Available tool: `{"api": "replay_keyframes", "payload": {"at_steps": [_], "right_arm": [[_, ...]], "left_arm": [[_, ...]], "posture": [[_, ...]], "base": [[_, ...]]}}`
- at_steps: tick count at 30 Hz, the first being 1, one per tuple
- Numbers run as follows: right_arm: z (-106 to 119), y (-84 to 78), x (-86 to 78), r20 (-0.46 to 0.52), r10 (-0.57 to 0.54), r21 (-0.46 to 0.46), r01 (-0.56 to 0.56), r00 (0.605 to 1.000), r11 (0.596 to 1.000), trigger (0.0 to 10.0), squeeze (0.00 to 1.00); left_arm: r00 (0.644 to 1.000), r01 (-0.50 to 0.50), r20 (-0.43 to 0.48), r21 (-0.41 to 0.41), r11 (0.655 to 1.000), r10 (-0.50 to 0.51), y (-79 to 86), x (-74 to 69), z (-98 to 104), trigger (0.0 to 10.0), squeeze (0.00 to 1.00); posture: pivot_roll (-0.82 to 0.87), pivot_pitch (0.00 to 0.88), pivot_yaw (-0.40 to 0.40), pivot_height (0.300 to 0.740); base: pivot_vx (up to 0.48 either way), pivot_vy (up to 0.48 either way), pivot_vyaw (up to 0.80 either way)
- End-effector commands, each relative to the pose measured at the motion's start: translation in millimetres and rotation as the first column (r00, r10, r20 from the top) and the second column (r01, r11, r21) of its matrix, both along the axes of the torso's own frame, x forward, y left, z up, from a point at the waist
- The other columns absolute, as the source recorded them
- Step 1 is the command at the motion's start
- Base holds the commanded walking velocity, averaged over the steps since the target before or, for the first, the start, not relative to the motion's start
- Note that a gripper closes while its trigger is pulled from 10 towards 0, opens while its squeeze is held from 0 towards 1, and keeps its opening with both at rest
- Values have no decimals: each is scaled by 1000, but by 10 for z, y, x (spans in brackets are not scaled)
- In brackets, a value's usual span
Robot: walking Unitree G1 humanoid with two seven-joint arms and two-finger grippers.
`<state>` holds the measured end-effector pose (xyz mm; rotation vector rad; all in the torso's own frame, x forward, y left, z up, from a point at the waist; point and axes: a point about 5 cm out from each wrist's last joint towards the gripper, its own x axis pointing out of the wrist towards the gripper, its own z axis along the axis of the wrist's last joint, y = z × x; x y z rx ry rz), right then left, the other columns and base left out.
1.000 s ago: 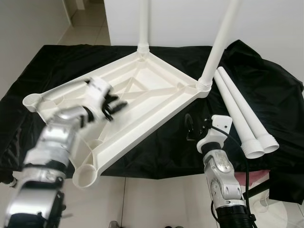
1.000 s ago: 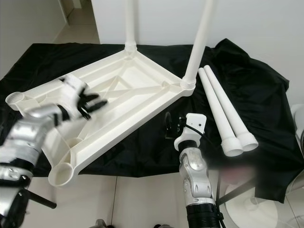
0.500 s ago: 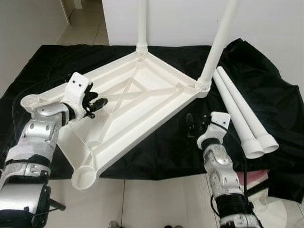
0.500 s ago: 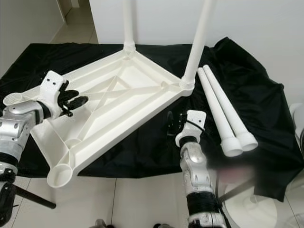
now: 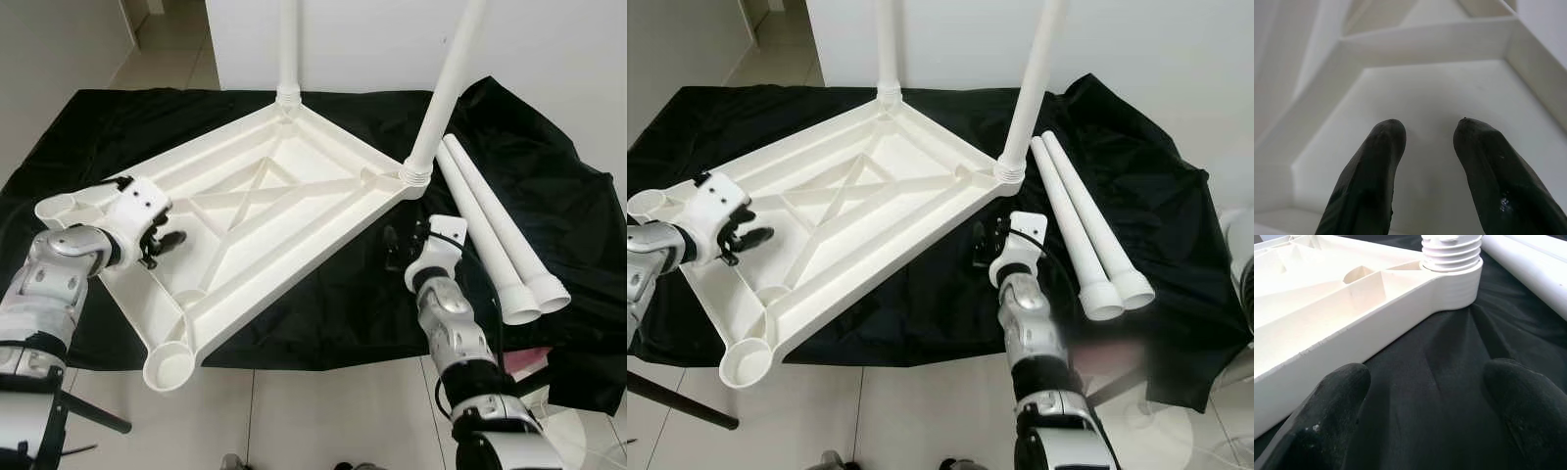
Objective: Building children table
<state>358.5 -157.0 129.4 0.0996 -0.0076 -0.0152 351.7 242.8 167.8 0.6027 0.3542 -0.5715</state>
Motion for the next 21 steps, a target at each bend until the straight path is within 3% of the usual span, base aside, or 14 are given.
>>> {"api": "replay_keyframes", "payload": {"at_steps": [1,4,12,21], "right_arm": [[-20,-4,37,-15,3,1,-2,1000,1000,10000,0],[-5,2,66,-18,5,4,-5,1000,1000,10000,0],[71,87,243,-49,60,-32,-61,997,998,10000,0],[133,195,330,-67,134,-37,-137,989,990,10000,0]], "left_arm": [[999,40,-37,19,999,-39,-44,-42,-96,10000,0],[997,57,-49,10,998,-56,-75,-57,-112,10000,0],[965,238,-109,-21,971,-239,-354,-246,-144,10000,0],[941,311,-125,-56,949,-316,-497,-344,-125,10000,0]], "posture": [[17,124,-9,740],[19,126,-11,740],[43,143,-22,740],[50,145,-29,740]], "base": [[0,0,0],[0,0,0],[0,0,0],[0,0,0]]}}
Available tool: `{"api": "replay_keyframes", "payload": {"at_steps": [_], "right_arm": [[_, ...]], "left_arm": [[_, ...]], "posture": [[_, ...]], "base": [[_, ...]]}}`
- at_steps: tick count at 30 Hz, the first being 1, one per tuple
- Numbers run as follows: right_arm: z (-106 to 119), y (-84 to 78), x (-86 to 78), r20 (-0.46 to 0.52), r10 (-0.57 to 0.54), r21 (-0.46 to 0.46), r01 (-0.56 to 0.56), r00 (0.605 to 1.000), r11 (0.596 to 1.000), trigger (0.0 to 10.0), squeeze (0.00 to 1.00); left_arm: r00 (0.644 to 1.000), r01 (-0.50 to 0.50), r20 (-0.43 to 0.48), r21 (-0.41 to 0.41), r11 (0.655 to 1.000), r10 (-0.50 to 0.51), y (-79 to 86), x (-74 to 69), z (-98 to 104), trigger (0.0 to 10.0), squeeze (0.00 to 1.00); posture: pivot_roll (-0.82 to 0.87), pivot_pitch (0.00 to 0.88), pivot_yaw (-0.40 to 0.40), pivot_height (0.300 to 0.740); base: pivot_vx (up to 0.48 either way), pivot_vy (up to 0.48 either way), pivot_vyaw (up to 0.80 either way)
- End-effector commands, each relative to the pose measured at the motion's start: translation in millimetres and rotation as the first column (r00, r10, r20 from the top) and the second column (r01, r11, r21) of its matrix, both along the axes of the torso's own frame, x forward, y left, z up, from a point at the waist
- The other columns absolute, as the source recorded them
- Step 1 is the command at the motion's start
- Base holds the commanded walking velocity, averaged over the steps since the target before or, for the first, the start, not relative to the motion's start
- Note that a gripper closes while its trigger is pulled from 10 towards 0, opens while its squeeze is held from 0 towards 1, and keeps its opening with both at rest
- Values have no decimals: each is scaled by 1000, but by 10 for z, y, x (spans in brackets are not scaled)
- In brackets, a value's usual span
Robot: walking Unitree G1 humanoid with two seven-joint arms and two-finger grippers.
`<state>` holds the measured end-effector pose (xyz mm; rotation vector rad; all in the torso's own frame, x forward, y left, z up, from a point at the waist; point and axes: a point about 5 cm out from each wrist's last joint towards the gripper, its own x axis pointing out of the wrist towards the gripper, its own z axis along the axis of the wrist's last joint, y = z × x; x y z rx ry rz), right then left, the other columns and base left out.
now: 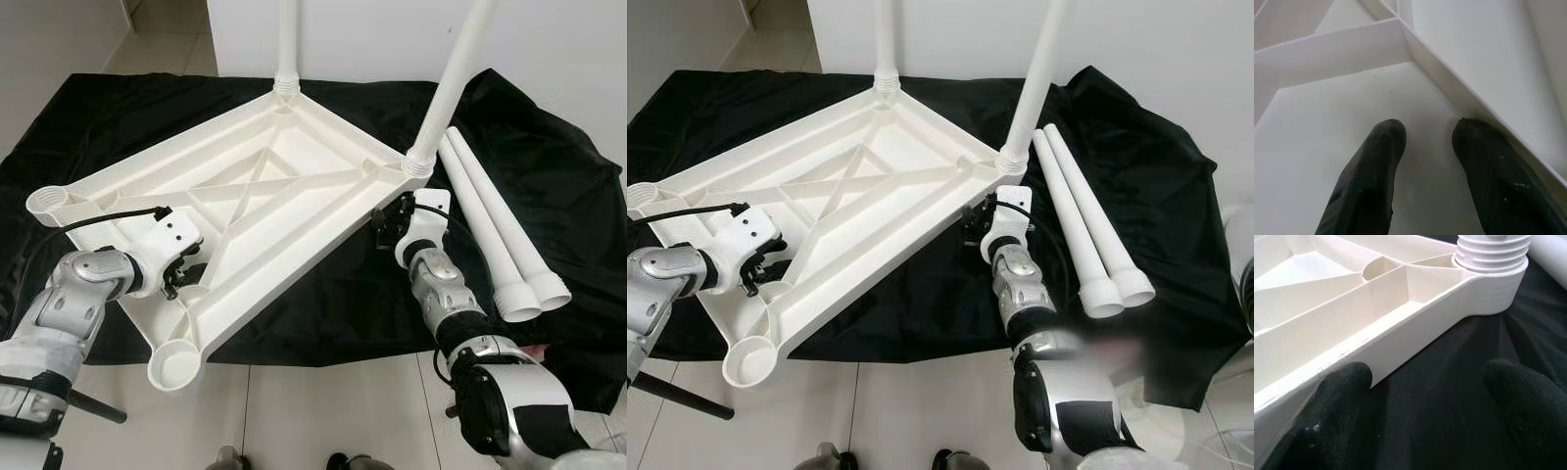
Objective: Building children table
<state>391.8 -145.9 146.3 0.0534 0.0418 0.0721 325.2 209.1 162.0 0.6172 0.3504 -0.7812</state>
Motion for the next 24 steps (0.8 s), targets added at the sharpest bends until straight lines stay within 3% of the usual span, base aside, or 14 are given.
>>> {"api": "replay_keyframes", "payload": {"at_steps": [1,4,7,10,24], "right_arm": [[-26,97,8,-25,57,-7,-58,998,998,10000,0],[-14,128,23,-31,76,-35,-77,997,996,10000,0],[51,266,55,-24,133,-64,-135,991,989,10000,0],[92,337,70,-16,150,-75,-151,989,986,10000,0],[225,743,61,37,290,-51,-288,956,956,10000,0]], "left_arm": [[988,133,-73,-35,991,-135,-188,-95,-58,10000,0],[983,160,-83,-56,986,-164,-263,-147,-47,10000,0],[965,228,-105,-120,966,-241,-483,-270,-29,10000,0],[955,255,-112,-150,955,-273,-598,-321,-25,10000,0],[934,315,-94,-243,918,-345,-1034,-407,61,10000,0]], "posture": [[50,145,-29,740],[50,145,-30,740],[48,144,-29,740],[46,143,-28,740],[27,143,-9,740]], "base": [[0,0,0],[0,0,0],[0,0,0],[0,0,0],[0,0,0]]}}
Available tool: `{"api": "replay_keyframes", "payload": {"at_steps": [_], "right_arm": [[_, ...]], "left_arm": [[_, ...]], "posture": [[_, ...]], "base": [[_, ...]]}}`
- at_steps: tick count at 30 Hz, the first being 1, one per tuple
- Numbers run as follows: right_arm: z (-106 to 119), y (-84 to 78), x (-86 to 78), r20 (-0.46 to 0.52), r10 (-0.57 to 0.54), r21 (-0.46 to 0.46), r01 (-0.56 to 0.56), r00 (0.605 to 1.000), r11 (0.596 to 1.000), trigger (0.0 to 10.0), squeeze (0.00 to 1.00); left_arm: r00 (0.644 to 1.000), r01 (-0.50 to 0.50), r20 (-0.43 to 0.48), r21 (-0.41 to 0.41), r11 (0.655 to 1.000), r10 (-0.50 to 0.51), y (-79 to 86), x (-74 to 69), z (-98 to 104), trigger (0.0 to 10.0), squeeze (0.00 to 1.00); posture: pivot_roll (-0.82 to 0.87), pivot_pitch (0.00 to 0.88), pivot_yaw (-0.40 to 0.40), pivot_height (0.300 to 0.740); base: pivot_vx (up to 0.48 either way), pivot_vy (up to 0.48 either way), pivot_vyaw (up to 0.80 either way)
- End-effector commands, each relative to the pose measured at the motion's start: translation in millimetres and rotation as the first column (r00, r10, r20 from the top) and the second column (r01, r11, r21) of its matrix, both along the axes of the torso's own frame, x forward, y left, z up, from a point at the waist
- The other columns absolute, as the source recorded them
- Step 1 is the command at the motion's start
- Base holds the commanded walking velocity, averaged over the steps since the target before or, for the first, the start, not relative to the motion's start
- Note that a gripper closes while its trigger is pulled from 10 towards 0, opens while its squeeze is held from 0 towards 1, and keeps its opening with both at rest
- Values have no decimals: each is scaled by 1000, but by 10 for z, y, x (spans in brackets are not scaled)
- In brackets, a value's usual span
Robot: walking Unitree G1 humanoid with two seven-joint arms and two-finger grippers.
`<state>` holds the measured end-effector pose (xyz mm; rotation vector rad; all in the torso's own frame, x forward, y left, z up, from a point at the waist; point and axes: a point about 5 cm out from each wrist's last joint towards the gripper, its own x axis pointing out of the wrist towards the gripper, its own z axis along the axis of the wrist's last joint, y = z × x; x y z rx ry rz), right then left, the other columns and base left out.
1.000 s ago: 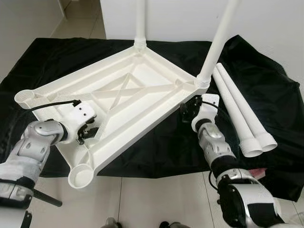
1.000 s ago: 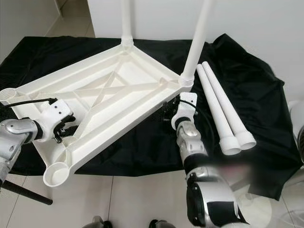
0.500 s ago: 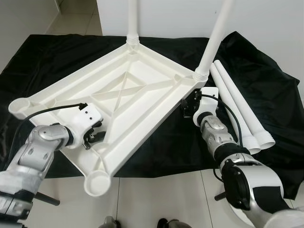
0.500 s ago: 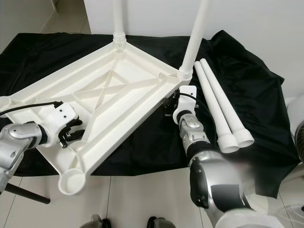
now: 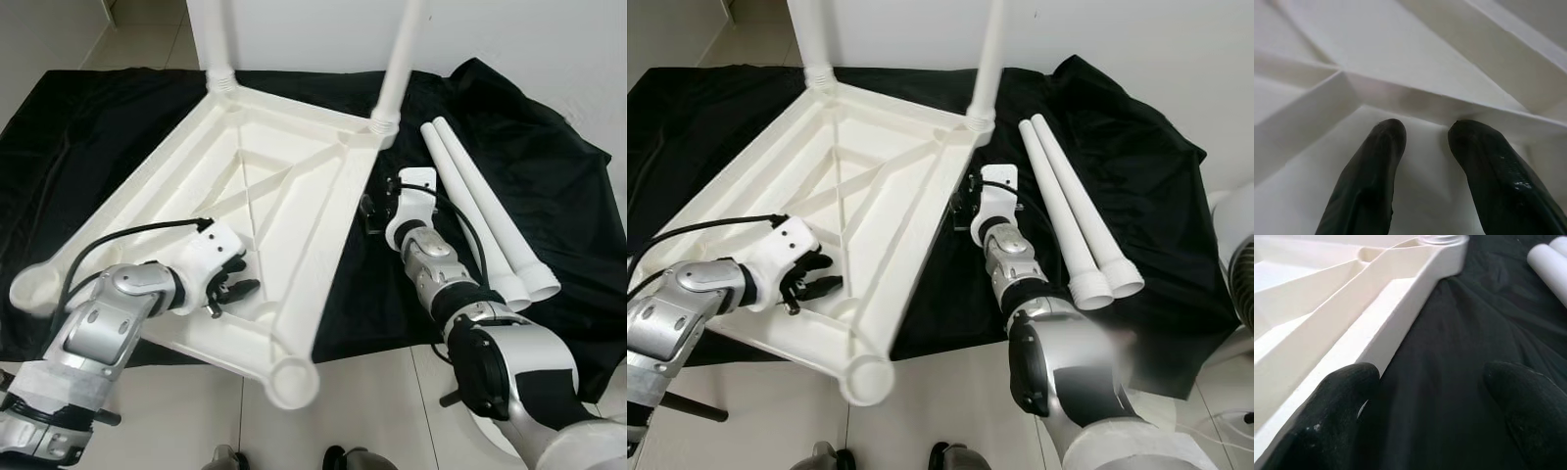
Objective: Building children table
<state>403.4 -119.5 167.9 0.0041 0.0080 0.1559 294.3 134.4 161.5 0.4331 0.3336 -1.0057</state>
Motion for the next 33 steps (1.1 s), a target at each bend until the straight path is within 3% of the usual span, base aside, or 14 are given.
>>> {"api": "replay_keyframes", "payload": {"at_steps": [1,10,12,16,19,26,30,33], "right_arm": [[6,493,-60,6,213,-5,-212,977,977,10000,0],[-100,270,-86,29,118,10,-118,993,993,10000,0],[-181,10,-131,68,16,49,-19,998,999,10000,0],[-203,-59,-151,84,-8,50,4,996,999,10000,0],[-227,-230,-197,122,-78,78,69,989,995,10000,0],[-181,-404,-292,229,-161,144,131,960,981,10000,0],[-81,-541,-489,377,-215,221,137,901,965,10000,0],[-27,-589,-552,418,-237,251,139,877,958,10000,0]], "left_arm": [[987,162,-1,-58,985,-162,-307,-90,64,10000,0],[997,29,79,-61,998,-24,-194,129,128,10000,0],[984,-83,145,-143,986,104,-78,306,279,10000,0],[977,-102,172,-159,982,130,-44,344,323,10000,0],[966,-134,195,-191,972,172,7,417,401,10000,0],[971,-98,193,-213,972,141,10,395,434,10000,0],[989,13,145,-248,969,24,-23,260,384,10000,0],[991,52,130,-259,964,-19,-36,203,363,10000,0]], "posture": [[25,144,-7,740],[12,143,-3,740],[1,140,2,740],[-3,138,7,740],[-6,134,9,740],[-5,130,9,740],[-1,121,9,740],[1,120,9,740]], "base": [[0,0,0],[0,0,0],[0,0,0],[0,0,0],[0,0,0],[0,0,0],[0,0,0],[0,0,0]]}}
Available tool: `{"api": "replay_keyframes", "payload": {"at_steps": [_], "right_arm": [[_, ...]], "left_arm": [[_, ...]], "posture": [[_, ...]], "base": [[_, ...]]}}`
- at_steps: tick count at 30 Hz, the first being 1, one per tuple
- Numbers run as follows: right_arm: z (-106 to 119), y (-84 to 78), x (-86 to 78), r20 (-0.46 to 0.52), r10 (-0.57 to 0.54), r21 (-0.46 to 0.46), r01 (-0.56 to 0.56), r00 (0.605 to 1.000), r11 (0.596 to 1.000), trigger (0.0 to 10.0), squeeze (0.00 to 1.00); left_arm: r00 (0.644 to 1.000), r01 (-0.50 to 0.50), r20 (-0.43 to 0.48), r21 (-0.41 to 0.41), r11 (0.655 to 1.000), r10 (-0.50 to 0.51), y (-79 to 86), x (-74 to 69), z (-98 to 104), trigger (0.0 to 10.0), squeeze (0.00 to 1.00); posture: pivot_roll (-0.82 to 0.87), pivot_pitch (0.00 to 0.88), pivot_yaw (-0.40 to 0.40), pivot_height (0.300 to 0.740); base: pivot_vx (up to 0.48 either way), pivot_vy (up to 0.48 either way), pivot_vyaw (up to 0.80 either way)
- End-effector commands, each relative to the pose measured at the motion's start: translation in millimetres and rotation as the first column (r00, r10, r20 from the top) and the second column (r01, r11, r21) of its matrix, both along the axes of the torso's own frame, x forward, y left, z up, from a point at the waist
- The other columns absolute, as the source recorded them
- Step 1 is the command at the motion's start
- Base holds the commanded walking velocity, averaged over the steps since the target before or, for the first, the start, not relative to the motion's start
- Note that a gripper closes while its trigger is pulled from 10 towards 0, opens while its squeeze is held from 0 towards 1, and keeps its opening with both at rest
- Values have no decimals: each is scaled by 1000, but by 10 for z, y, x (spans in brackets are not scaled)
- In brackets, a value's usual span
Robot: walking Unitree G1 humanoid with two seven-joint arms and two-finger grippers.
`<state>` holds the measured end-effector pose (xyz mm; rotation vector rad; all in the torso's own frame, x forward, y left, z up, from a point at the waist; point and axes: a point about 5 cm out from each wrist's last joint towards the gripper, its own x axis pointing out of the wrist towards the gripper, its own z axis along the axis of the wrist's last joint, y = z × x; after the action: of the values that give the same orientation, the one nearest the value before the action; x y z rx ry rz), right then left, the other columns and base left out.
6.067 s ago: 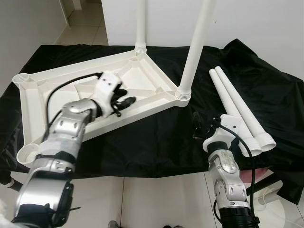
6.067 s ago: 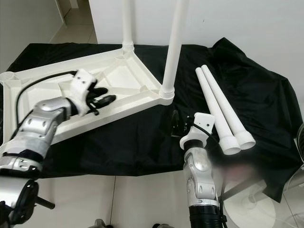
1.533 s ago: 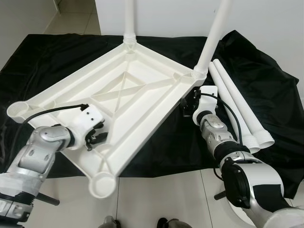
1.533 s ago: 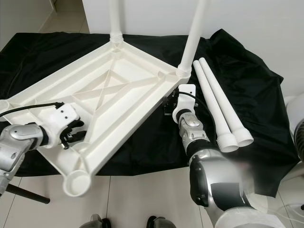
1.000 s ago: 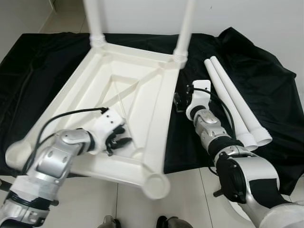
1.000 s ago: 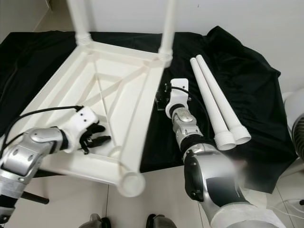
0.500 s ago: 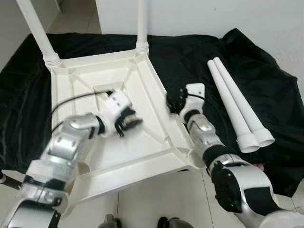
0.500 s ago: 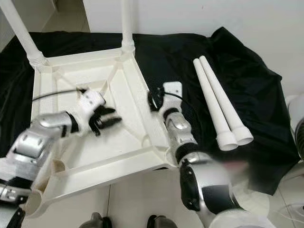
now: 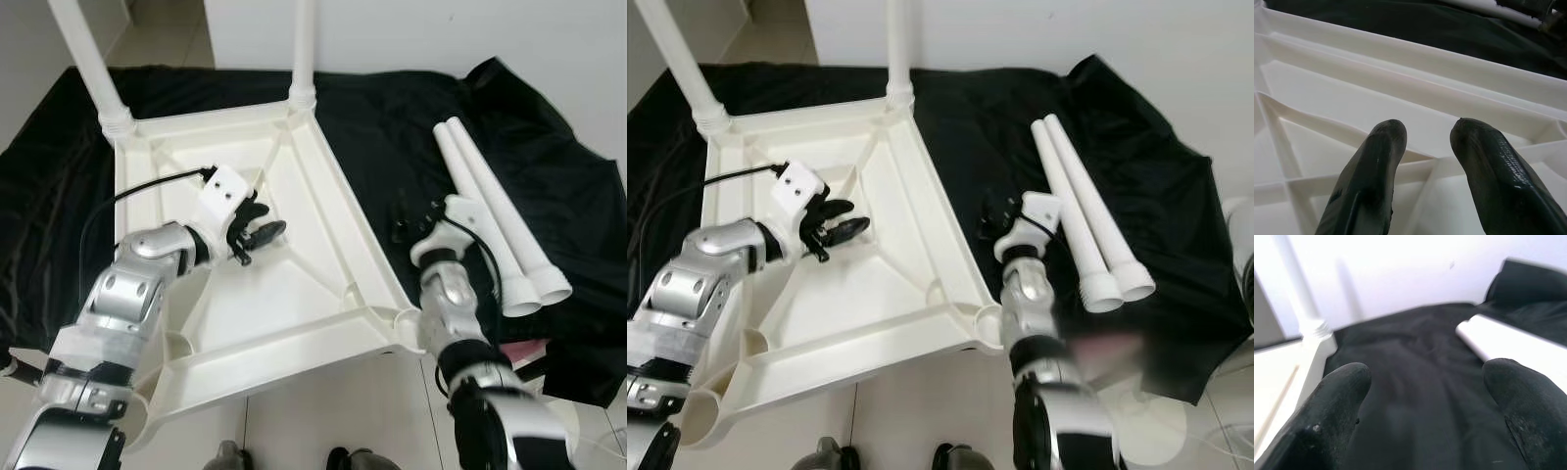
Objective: Building children table
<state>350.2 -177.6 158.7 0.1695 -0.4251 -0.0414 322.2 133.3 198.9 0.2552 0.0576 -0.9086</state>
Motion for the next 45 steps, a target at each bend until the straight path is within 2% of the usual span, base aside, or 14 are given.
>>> {"api": "replay_keyframes", "payload": {"at_steps": [1,3,7,10,12,15,17,21,24,29,31,32,36,45], "right_arm": [[100,-30,-52,64,-3,26,2,998,1000,10000,0],[171,-61,-112,100,0,51,-6,995,999,10000,0],[223,-72,-161,122,12,55,-19,992,998,10000,0],[250,-84,-189,129,22,41,-28,991,999,10000,0],[298,-140,-271,141,28,25,-32,990,999,10000,0],[330,-181,-308,148,29,21,-32,989,999,10000,0],[403,-239,-367,159,28,27,-33,987,999,10000,0],[429,-248,-389,161,30,31,-35,986,999,10000,0],[464,-275,-455,157,24,40,-30,987,999,10000,0],[431,-313,-489,130,1,45,-7,992,999,10000,0],[387,-340,-498,93,-19,36,16,996,999,10000,0],[387,-340,-498,93,-19,36,16,996,999,10000,0],[250,-388,-432,-44,-87,-30,85,995,996,10000,0],[259,-331,-436,-54,-68,-6,67,996,998,10000,0]], "left_arm": [[984,175,-48,13,984,-174,-41,-137,-31,10000,0],[963,257,-92,17,966,-255,-61,-245,-81,10000,0],[945,307,-129,34,951,-301,-59,-315,-136,10000,0],[938,322,-153,60,945,-310,-51,-335,-186,10000,0],[936,325,-189,136,936,-298,-21,-341,-300,10000,0],[941,311,-195,185,932,-276,-2,-314,-362,10000,0],[957,258,-202,268,928,-208,44,-226,-473,10000,0],[963,237,-197,293,926,-184,61,-198,-500,10000,0],[989,42,-150,324,945,7,117,59,-522,10000,0],[992,-53,-96,312,949,87,126,197,-479,10000,0],[984,-148,-51,288,946,170,141,333,-420,10000,0],[984,-148,-51,288,946,170,141,333,-420,10000,0],[964,-257,-5,252,933,267,144,526,-322,10000,0],[939,-342,44,222,913,341,160,663,-208,10000,0]], "posture": [[2,116,5,740],[0,112,5,740],[-6,105,7,740],[-13,103,12,740],[-22,100,20,740],[-28,98,24,740],[-39,99,32,740],[-43,99,36,740],[-52,100,42,740],[-54,102,41,740],[-50,101,39,740],[-50,101,39,740],[-44,107,40,740],[-43,113,39,740]], "base": [[0,0,0],[0,0,0],[0,0,0],[0,0,0],[0,0,0],[0,0,0],[0,0,0],[0,0,0],[0,0,0],[0,0,0],[0,0,0],[0,0,0],[0,0,0],[0,0,0]]}}
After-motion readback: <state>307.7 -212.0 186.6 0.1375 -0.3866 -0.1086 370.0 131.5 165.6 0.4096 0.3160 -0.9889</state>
